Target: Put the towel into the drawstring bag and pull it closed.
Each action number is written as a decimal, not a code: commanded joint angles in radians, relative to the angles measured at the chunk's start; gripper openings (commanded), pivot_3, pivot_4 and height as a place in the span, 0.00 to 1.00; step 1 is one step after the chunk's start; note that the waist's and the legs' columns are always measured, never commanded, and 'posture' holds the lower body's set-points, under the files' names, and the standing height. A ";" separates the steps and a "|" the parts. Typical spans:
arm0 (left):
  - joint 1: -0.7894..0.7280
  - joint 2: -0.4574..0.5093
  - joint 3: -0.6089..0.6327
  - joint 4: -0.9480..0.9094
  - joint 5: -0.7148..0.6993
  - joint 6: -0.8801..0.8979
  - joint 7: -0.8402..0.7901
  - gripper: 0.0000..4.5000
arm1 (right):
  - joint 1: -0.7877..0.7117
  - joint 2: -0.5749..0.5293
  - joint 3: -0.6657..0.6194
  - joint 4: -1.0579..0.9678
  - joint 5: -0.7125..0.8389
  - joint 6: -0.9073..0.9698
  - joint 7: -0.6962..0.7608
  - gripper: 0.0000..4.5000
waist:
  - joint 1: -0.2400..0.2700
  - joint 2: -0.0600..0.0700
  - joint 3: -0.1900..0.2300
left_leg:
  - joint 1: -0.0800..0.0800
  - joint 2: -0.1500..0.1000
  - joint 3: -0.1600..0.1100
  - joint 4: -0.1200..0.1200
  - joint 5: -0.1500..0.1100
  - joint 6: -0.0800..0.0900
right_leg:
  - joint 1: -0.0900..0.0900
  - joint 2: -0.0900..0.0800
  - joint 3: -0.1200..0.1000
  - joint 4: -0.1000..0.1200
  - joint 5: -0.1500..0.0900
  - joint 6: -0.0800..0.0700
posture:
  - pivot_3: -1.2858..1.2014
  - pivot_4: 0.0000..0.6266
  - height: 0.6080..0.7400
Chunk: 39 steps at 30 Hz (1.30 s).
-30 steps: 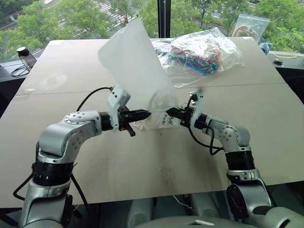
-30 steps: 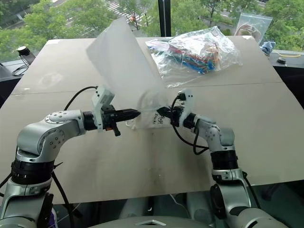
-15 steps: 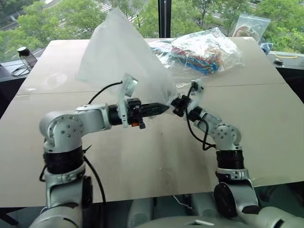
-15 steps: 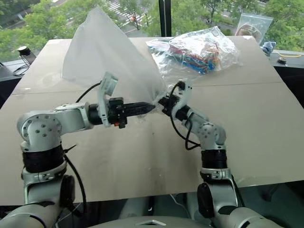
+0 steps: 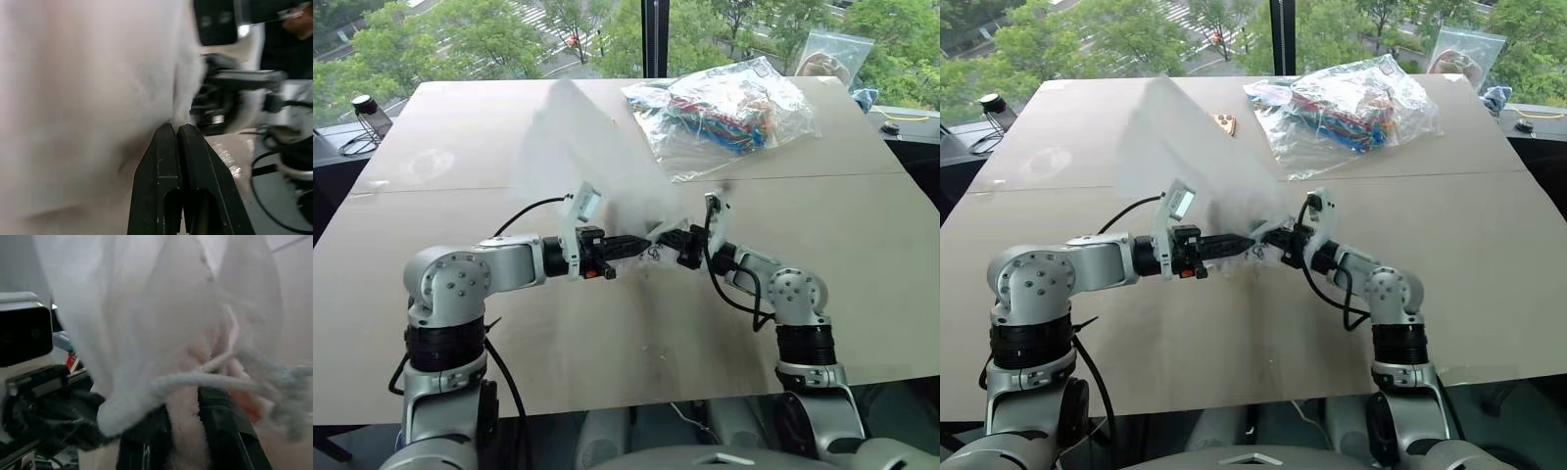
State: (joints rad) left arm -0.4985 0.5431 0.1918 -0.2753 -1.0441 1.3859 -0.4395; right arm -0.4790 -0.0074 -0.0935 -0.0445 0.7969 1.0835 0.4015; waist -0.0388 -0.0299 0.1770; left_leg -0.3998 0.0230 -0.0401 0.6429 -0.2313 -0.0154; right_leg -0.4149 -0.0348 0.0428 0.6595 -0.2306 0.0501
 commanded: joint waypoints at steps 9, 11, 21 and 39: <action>-0.025 -0.002 0.012 0.018 -0.005 -0.025 -0.009 0.00 | -0.011 -0.027 0.117 -0.003 -0.068 -0.042 0.014 0.00 | -0.007 0.000 0.000 | 0.001 0.000 0.000 -0.001 0.000 0.000 | 0.000 0.001 0.001 0.000 0.000 0.000 | 0.52 0.24 0.95; -0.021 -0.002 0.013 0.014 -0.007 -0.024 -0.008 0.00 | -0.027 0.002 0.097 0.020 -0.068 -0.067 0.010 0.00 | -0.005 0.000 0.000 | 0.000 0.000 0.000 -0.001 0.000 0.000 | 0.000 0.001 0.001 0.000 0.000 0.000 | 0.52 0.24 0.95; -0.003 -0.001 0.022 0.012 0.002 -0.045 -0.007 0.00 | -0.014 -0.042 0.135 0.002 -0.137 -0.169 0.070 0.35 | -0.003 0.000 0.000 | 0.000 0.000 0.000 0.000 0.000 0.000 | 0.000 0.000 0.000 -0.001 0.000 0.000 | 0.52 0.24 0.95; 0.009 0.018 0.012 0.017 0.005 -0.060 -0.023 0.00 | 0.063 -0.177 0.267 -0.096 -0.163 -0.073 0.135 0.68 | -0.008 0.000 0.000 | 0.001 0.000 0.001 -0.001 0.000 0.000 | 0.000 0.001 0.001 -0.001 0.000 0.000 | 0.52 0.24 0.95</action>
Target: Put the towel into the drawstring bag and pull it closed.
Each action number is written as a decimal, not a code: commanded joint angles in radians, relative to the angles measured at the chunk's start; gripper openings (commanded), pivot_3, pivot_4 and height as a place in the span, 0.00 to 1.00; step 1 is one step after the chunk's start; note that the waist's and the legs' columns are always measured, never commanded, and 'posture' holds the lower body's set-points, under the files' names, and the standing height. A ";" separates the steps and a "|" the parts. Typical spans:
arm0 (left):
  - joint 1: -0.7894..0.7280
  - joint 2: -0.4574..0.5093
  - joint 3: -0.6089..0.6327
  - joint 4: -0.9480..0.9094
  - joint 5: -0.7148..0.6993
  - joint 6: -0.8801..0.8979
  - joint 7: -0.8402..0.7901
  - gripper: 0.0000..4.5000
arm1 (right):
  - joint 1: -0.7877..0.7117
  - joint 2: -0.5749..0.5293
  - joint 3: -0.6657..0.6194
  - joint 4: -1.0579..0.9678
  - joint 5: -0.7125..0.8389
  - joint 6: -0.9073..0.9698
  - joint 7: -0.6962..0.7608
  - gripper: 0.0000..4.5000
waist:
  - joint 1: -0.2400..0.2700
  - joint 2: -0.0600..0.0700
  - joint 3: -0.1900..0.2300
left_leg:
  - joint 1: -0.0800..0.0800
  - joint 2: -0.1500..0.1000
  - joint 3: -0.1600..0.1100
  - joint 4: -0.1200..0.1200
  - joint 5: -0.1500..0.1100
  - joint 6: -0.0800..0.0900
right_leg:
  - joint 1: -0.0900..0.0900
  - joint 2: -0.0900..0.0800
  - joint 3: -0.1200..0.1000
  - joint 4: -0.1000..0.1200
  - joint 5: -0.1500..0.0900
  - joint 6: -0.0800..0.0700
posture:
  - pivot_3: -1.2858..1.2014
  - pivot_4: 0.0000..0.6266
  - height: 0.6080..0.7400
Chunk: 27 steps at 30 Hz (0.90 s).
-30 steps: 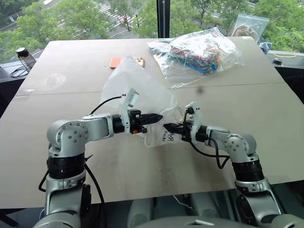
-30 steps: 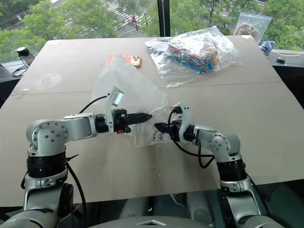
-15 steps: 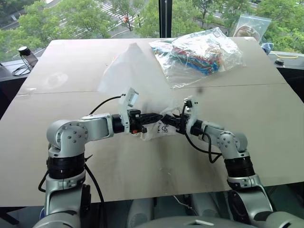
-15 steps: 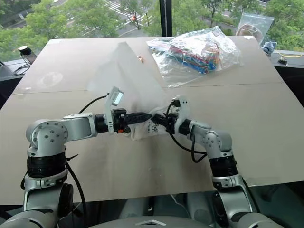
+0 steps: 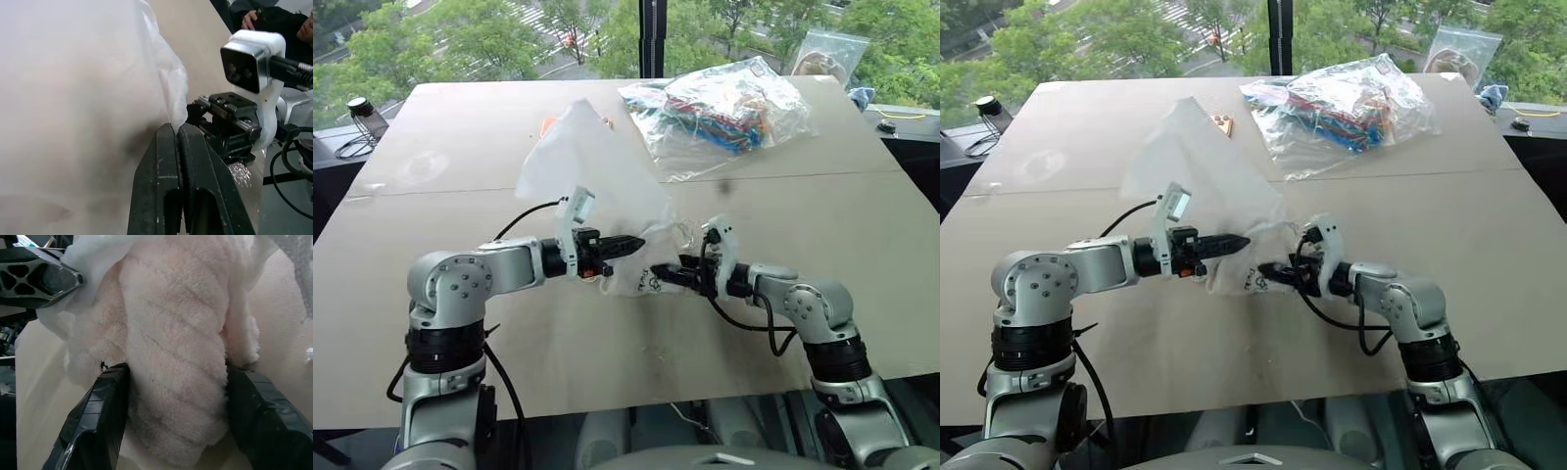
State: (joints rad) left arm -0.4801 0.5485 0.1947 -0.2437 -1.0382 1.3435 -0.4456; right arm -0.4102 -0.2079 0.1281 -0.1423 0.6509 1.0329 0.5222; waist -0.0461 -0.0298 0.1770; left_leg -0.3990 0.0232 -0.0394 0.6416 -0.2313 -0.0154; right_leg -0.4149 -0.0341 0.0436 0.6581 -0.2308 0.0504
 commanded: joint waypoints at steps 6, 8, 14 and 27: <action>-0.006 0.036 0.011 -0.018 0.000 -0.008 -0.034 0.00 | -0.027 0.142 -0.025 0.083 -0.015 -0.153 -0.002 0.21 | 0.000 0.000 0.000 | 0.000 0.000 0.000 0.000 0.000 0.000 | 0.000 0.001 0.000 0.000 0.000 0.000 | 0.52 0.24 0.95; -0.003 0.047 0.015 -0.019 0.001 -0.006 -0.039 0.00 | -0.032 0.183 -0.076 0.098 0.012 -0.161 -0.016 0.01 | 0.002 0.000 0.000 | 0.000 0.000 0.000 0.000 0.000 0.000 | 0.000 0.000 0.000 0.000 0.000 0.000 | 0.52 0.24 0.95; 0.009 0.097 0.087 -0.046 -0.068 0.055 -0.038 0.00 | -0.022 0.266 -0.219 0.090 0.142 -0.126 -0.062 0.01 | 0.005 0.000 0.000 | -0.001 0.000 -0.001 0.000 0.000 0.000 | 0.000 0.000 -0.001 -0.001 0.000 0.000 | 0.52 0.24 0.95; -0.087 -0.013 0.097 -0.011 -0.267 0.095 0.073 0.00 | -0.082 0.295 -0.345 0.040 0.348 -0.079 -0.170 0.01 | 0.005 0.001 0.000 | -0.001 0.000 -0.001 -0.001 0.000 0.000 | 0.000 0.000 -0.001 0.000 0.000 0.000 | 0.52 0.24 0.95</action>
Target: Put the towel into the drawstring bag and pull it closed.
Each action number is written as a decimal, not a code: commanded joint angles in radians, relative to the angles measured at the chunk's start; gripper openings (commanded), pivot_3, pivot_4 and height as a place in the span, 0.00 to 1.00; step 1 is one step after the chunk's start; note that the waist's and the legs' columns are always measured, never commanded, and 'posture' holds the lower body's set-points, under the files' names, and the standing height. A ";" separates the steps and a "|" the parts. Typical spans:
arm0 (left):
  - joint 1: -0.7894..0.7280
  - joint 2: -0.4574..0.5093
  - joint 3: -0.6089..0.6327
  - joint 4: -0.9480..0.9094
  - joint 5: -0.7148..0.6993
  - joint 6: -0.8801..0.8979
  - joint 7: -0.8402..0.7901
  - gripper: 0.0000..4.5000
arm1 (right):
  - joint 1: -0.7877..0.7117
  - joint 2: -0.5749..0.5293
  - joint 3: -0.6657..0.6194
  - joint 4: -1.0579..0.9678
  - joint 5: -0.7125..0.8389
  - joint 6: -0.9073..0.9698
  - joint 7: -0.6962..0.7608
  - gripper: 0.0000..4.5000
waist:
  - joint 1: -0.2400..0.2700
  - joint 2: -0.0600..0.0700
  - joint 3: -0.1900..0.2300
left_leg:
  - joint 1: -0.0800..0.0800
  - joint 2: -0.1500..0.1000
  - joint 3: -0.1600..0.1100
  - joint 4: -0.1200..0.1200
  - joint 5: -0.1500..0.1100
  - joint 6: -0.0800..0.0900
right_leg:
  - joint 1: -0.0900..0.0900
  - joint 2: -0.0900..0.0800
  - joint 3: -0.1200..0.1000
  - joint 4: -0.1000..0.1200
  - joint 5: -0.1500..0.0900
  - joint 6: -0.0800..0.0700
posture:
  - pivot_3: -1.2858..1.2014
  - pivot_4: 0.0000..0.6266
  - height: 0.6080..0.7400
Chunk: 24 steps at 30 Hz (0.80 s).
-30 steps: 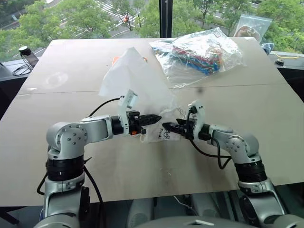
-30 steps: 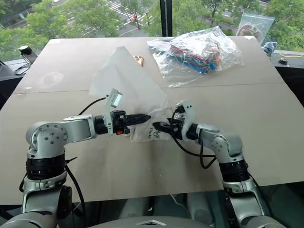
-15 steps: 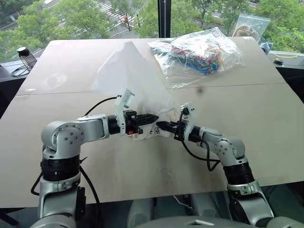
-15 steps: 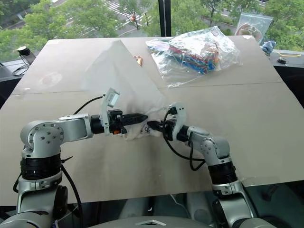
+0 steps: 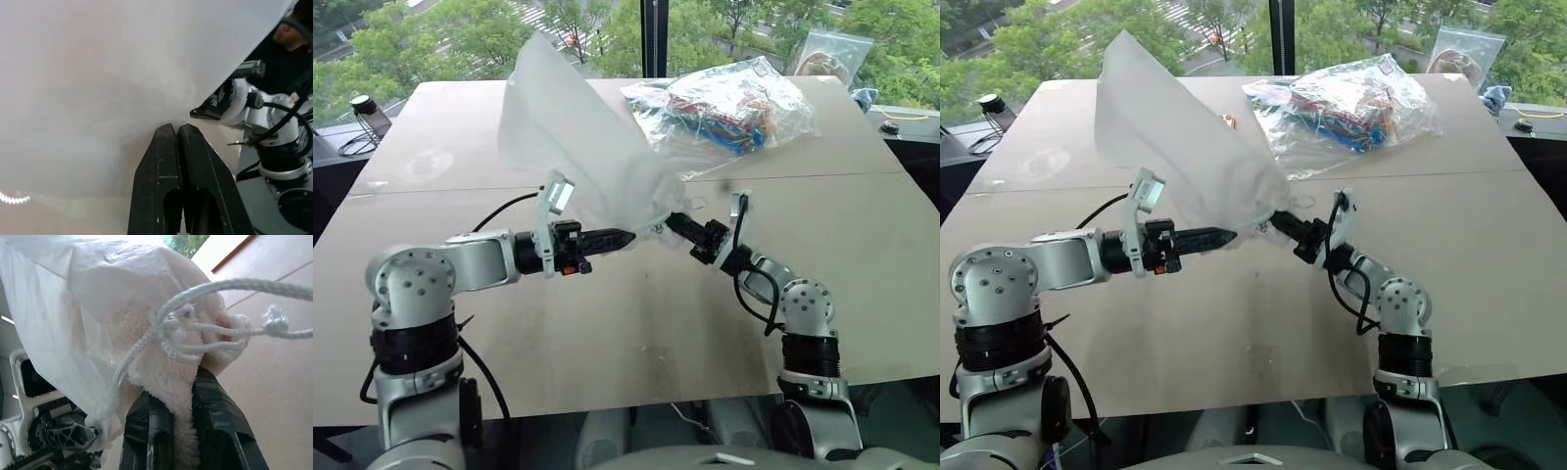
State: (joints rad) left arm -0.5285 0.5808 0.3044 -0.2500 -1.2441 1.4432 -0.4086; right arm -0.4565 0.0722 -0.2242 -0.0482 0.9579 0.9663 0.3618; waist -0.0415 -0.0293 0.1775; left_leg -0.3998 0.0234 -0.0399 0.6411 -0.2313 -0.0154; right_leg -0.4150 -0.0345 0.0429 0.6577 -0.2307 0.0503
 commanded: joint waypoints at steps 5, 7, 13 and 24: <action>-0.109 -0.169 -0.036 0.027 -0.134 -0.027 0.152 0.00 | -0.041 0.002 0.221 -0.062 -0.150 -0.129 0.071 0.01 | -0.004 0.000 0.000 | 0.000 0.000 0.000 0.000 0.000 0.000 | 0.000 0.000 0.000 0.000 0.000 0.000 | 0.52 0.24 0.95; -0.113 -0.171 -0.042 0.027 -0.159 -0.024 0.174 0.00 | -0.039 -0.015 0.280 -0.055 -0.219 -0.194 0.102 0.01 | -0.006 0.000 0.000 | 0.000 0.000 0.001 0.000 0.000 0.000 | 0.000 0.000 0.001 0.000 0.000 0.000 | 0.52 0.24 0.95; -0.046 -0.107 -0.039 0.020 -0.198 -0.015 0.206 0.00 | 0.006 -0.034 0.187 -0.112 -0.148 -0.219 0.117 0.01 | 0.000 0.000 0.000 | 0.000 0.000 0.000 0.000 0.000 0.000 | 0.000 0.000 0.001 0.000 0.000 0.000 | 0.52 0.24 0.95; 0.035 -0.108 -0.121 -0.034 -0.208 -0.093 0.244 0.00 | 0.041 -0.139 0.259 -0.151 -0.194 -0.179 0.101 0.38 | -0.002 0.000 0.000 | 0.000 0.000 0.000 0.000 0.000 0.000 | 0.000 0.000 0.000 0.000 0.000 0.000 | 0.52 0.24 0.95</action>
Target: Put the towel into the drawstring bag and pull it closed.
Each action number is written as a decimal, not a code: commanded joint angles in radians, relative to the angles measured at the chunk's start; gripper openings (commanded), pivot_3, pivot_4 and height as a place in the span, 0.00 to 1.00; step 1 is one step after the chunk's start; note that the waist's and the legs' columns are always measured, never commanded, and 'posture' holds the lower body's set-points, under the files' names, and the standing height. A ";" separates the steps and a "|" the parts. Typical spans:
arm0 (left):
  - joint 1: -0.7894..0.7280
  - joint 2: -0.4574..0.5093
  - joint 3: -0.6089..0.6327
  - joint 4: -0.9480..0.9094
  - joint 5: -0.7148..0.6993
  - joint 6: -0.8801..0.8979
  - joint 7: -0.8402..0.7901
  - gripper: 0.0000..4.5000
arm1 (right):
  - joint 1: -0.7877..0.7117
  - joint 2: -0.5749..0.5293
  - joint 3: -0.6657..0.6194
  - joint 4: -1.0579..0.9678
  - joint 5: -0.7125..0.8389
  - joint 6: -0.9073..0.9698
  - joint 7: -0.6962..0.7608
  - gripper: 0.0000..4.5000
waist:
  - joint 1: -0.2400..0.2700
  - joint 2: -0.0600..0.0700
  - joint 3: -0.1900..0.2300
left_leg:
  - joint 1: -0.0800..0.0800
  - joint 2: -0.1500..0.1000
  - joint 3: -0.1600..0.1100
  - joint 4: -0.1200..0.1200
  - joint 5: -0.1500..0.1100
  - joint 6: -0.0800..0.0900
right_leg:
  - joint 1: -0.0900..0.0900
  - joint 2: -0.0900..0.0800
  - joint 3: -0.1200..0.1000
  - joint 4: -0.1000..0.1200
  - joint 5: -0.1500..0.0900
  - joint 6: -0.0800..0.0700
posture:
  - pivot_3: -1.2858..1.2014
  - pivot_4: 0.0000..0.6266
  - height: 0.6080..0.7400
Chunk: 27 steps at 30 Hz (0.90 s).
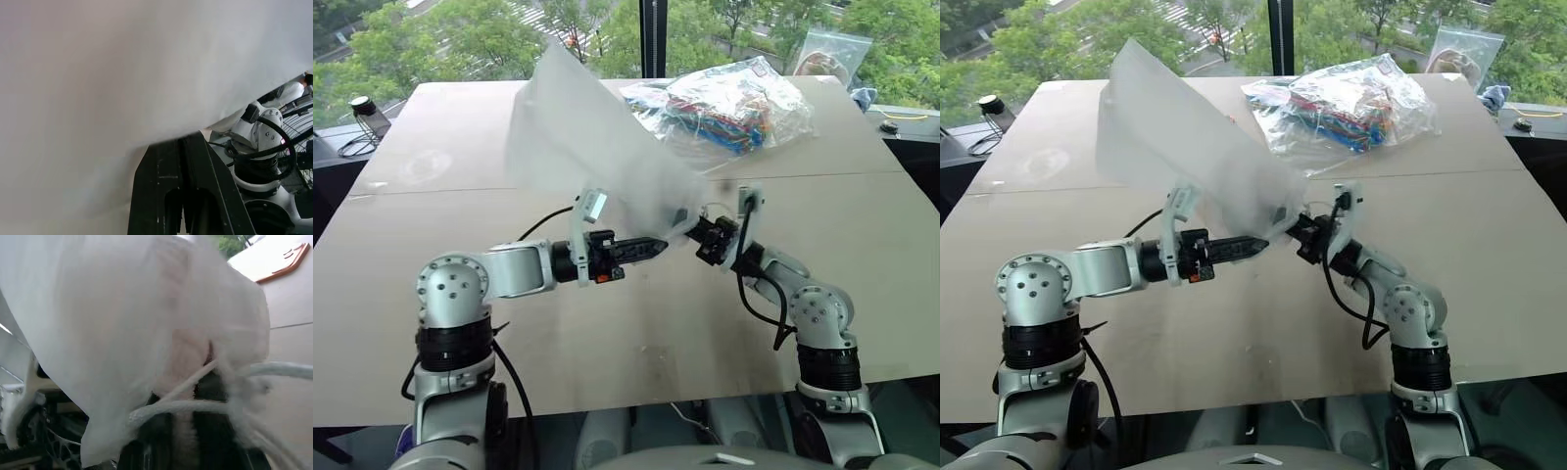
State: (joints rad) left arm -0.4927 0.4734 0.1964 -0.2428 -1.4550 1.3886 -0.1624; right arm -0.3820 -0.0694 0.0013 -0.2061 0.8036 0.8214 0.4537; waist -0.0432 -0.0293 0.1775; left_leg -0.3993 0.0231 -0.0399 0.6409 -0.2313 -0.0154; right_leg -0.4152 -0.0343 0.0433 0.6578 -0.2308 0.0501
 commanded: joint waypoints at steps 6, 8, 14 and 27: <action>0.010 0.064 -0.035 -0.043 0.121 -0.092 -0.072 0.00 | 0.001 -0.170 0.122 -0.072 -0.193 -0.042 0.042 0.92 | 0.005 0.000 0.000 | -0.001 0.000 0.001 0.000 0.000 0.000 | 0.000 0.000 0.000 -0.001 0.000 0.000 | 0.52 0.24 0.95; 0.013 0.109 -0.065 -0.045 0.207 -0.131 -0.132 0.00 | 0.031 -0.269 0.145 -0.139 -0.210 -0.020 0.085 0.92 | 0.005 0.000 0.000 | -0.001 0.000 0.000 0.000 0.000 0.000 | 0.000 0.000 0.000 -0.002 0.000 0.000 | 0.52 0.24 0.95; 0.027 0.170 -0.114 -0.014 0.352 -0.225 -0.307 0.00 | 0.092 -0.469 0.151 -0.290 -0.217 0.018 0.154 0.92 | 0.004 0.000 0.000 | -0.001 0.000 0.001 -0.002 0.000 0.000 | 0.000 -0.001 0.000 -0.004 0.000 0.000 | 0.52 0.24 0.95; -0.034 0.135 -0.120 0.000 0.402 -0.215 -0.399 0.00 | -0.006 -0.328 0.243 -0.150 -0.350 -0.036 0.050 0.51 | 0.001 0.000 0.001 | 0.000 0.000 0.001 -0.002 0.000 0.000 | 0.000 0.000 0.001 -0.004 -0.002 0.003 | 0.52 0.24 0.95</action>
State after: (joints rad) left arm -0.5145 0.6103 0.0669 -0.2248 -1.0450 1.1686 -0.5518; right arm -0.3586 -0.4234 0.2408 -0.3773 0.4690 0.8233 0.5132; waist -0.0424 -0.0294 0.1780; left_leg -0.4000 0.0231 -0.0388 0.6388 -0.2313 -0.0154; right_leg -0.4154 -0.0344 0.0440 0.6543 -0.2328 0.0534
